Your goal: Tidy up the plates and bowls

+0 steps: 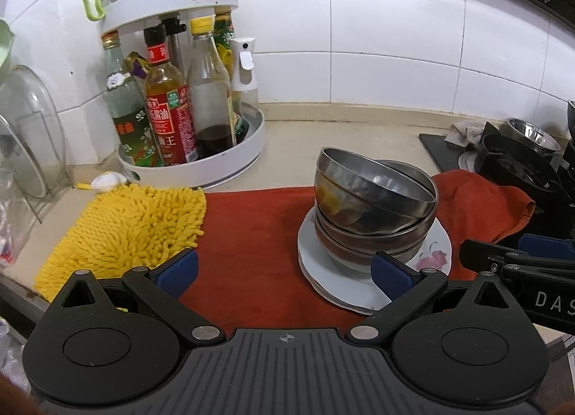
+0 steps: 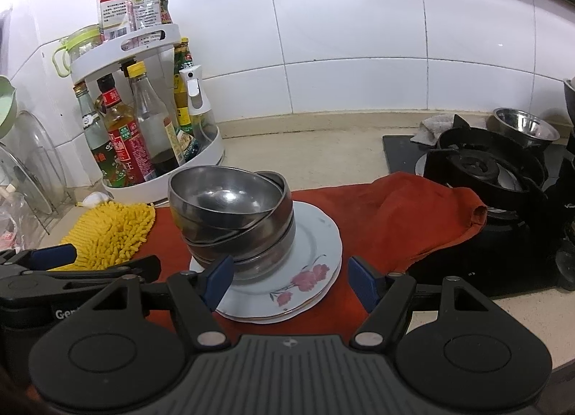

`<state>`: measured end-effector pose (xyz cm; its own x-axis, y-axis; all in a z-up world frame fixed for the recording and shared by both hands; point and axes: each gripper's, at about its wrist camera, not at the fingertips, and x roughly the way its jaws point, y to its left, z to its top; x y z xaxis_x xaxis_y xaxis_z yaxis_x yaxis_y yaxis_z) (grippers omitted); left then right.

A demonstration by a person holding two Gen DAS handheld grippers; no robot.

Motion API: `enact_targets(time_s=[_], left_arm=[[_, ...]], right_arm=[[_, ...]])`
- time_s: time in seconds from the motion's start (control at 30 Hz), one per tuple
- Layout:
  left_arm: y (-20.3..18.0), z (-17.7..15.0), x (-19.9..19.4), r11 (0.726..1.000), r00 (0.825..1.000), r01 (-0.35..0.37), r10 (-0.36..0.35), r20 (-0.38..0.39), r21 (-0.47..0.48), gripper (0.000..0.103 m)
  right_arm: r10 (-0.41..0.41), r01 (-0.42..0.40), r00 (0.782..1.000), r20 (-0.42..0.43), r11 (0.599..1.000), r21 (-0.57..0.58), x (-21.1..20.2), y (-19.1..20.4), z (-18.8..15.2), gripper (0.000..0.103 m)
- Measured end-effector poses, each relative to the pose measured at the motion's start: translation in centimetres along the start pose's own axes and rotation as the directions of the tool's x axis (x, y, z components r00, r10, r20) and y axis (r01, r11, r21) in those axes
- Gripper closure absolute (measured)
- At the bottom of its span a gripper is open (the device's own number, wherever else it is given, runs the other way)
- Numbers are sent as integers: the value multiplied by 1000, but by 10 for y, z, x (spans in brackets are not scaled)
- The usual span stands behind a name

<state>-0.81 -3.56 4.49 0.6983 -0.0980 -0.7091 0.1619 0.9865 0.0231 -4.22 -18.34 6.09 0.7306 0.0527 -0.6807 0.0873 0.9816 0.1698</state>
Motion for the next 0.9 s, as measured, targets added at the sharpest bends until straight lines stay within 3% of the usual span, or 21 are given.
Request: enact_targets(time_s=[0.43,0.9], left_arm=[[-2,1,-9,999,999,-40,40,7,7,0],[-6,2,-14,999,999,-33,33,33,9,0]], right_arm=[[13,-13,1000,7,1000,1,-3,1,-1,38],[22,-22,999,24,1000,7,-9,-2,-1,38]])
